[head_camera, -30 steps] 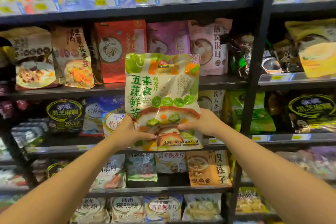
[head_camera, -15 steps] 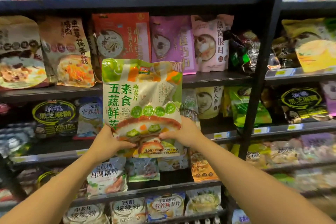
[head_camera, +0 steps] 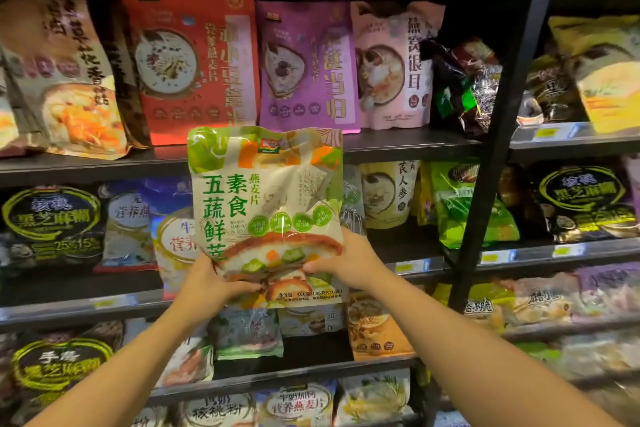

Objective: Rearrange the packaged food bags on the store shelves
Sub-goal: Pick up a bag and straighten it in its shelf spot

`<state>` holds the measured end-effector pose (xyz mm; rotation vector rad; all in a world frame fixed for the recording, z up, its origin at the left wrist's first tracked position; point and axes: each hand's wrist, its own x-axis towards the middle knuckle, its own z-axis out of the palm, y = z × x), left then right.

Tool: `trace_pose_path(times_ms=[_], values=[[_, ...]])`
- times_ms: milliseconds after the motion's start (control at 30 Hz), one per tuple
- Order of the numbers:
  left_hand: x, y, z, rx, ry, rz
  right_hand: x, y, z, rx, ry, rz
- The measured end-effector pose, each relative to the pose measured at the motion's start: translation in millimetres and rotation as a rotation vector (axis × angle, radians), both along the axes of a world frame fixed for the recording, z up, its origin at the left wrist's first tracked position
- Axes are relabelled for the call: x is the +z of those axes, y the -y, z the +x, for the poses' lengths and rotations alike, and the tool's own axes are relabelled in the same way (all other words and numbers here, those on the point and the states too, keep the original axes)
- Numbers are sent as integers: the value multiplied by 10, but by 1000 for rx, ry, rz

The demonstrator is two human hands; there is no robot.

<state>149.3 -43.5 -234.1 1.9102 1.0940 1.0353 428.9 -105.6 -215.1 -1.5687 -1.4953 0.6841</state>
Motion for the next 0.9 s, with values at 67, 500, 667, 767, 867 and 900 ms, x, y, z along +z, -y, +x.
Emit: trace_pose_path(times_ms=[67, 500, 667, 767, 867, 900], values=[[-68, -84, 169, 9, -3, 6, -71, -92, 139, 6, -10, -17], [-528, -724, 1124, 38, 58, 26, -513, -819, 991, -33, -46, -5], [-784, -847, 1210, 39, 7, 82, -859, -986, 1117, -30, -55, 18], [-830, -908, 1241, 39, 12, 115, -959, -1052, 1164, -46, -63, 32], [-834, -1010, 1267, 30, -3, 118, -974, -1138, 1183, -52, -49, 8], [-831, -1045, 1284, 29, -3, 110, -969, -1167, 1188, -57, -40, 3]])
